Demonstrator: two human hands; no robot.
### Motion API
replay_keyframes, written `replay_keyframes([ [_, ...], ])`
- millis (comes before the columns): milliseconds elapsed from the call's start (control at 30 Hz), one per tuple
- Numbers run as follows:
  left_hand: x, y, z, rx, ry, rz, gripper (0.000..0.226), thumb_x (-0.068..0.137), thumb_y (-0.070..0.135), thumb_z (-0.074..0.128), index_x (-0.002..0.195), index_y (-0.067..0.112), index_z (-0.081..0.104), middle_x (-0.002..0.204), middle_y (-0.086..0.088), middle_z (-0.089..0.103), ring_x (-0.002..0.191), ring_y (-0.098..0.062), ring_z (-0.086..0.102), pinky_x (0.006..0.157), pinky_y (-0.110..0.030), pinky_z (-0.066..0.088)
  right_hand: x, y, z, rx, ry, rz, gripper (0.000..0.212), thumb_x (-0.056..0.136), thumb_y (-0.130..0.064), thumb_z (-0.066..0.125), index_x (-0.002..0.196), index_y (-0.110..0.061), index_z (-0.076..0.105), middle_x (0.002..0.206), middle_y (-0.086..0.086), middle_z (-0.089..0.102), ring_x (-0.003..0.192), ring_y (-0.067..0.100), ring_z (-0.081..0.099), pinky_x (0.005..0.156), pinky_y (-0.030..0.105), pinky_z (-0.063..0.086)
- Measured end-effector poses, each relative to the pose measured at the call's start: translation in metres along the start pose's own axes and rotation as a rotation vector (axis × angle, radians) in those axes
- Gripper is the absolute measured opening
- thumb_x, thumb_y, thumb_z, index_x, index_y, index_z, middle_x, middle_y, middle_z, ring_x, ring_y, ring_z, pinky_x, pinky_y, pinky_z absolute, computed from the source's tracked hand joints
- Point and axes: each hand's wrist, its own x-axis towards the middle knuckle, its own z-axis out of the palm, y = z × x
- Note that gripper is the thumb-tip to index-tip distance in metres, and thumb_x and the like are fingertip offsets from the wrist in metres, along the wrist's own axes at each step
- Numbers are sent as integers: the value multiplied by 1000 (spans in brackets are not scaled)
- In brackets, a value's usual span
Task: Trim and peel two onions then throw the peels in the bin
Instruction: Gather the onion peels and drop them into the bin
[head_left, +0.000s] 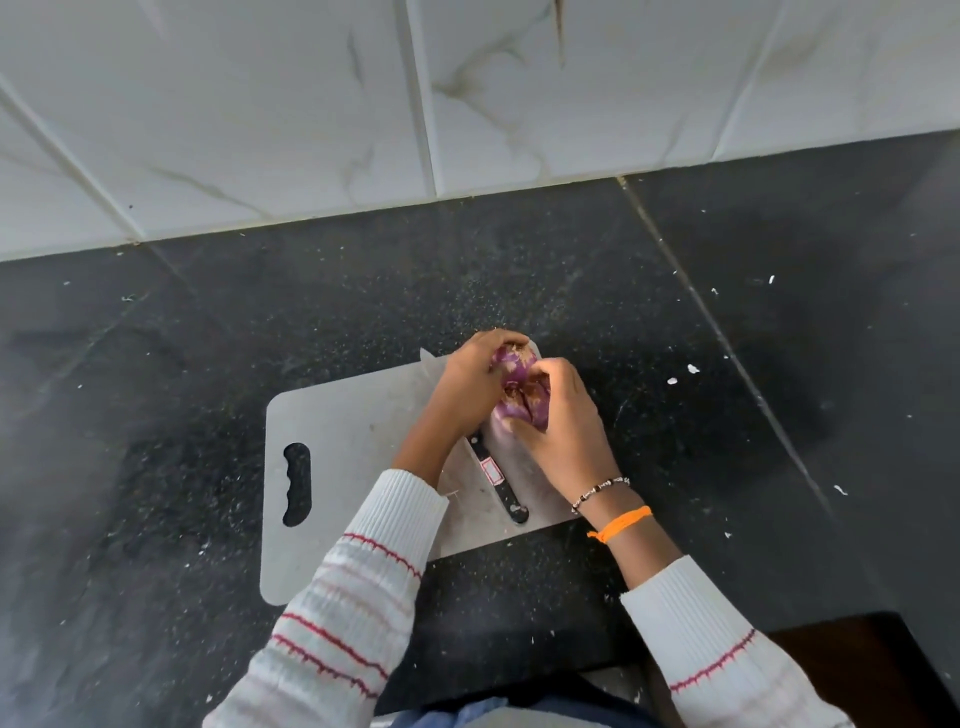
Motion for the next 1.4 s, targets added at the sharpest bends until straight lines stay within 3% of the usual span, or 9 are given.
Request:
replay_keyframes([
  [100, 1, 2, -2, -38, -17, -24, 35, 84, -1, 54, 111, 21, 61, 111, 5, 58, 101, -8, 49, 81, -13, 33, 0, 3, -3, -29, -58, 25, 50, 73, -20, 77, 115, -14, 51, 114, 2, 50, 101, 11, 49, 78, 16, 36],
  [233, 5, 2, -4, -49, 10, -58, 32, 78, 3, 63, 102, 24, 62, 102, 11, 60, 95, -5, 51, 70, -5, 33, -2, 6, -3, -27, -62, 39, 53, 70, -17, 78, 115, -15, 52, 115, 3, 52, 100, 9, 48, 82, 19, 40],
  [400, 5, 4, -7, -35, 110, -59, 31, 77, 2, 66, 103, 18, 61, 106, 1, 62, 93, -9, 51, 67, 6, 30, 0, 7, 0, -41, -59, 37, 51, 71, -12, 76, 114, -14, 49, 115, 4, 54, 104, 19, 54, 85, 36, 49],
  [500, -6, 2, -19, -103, 201, -91, 33, 78, 0, 66, 107, 15, 60, 106, -1, 61, 94, -13, 53, 67, -5, 33, -1, 7, 2, -40, -37, 37, 51, 73, -13, 75, 116, -12, 48, 116, 5, 53, 103, 21, 54, 83, 36, 50],
  [733, -61, -25, -50, -120, 335, -179, 40, 81, -3, 63, 116, 13, 54, 106, 3, 57, 94, -13, 53, 70, -14, 37, 0, -18, 3, 47, 66, 4, 48, 72, -8, 75, 114, -9, 51, 116, 7, 56, 105, 21, 54, 84, 33, 48],
  [833, -88, -39, -53, -68, 392, -229, 40, 83, -4, 60, 119, 12, 53, 112, -3, 57, 98, -16, 52, 77, -16, 35, -3, -33, 13, 41, 26, -50, 54, 73, -12, 76, 120, -10, 51, 120, 7, 56, 110, 21, 53, 87, 27, 45],
  [1000, -118, -55, -50, -5, 485, -247, 39, 83, 1, 61, 120, 11, 53, 117, -9, 56, 103, -25, 54, 83, -23, 35, -15, -46, 43, -47, -75, -114, 59, 75, -16, 74, 129, -11, 49, 126, 6, 51, 115, 22, 51, 94, 29, 44],
  [1267, -128, -63, -36, -59, 495, -226, 42, 83, 13, 65, 123, 15, 51, 117, -2, 56, 104, -16, 53, 82, -14, 32, -22, -44, 61, -206, -71, -142, 61, 69, -14, 78, 125, -10, 54, 121, 9, 58, 111, 29, 54, 99, 48, 42],
  [1400, -135, -66, -22, -65, 410, -160, 66, 82, 14, 67, 139, 10, 32, 139, -6, 40, 127, -18, 38, 101, -13, 23, -22, -37, 53, -149, -122, -78, 81, 68, -21, 81, 138, -12, 40, 133, 9, 51, 122, 26, 47, 103, 35, 37],
])
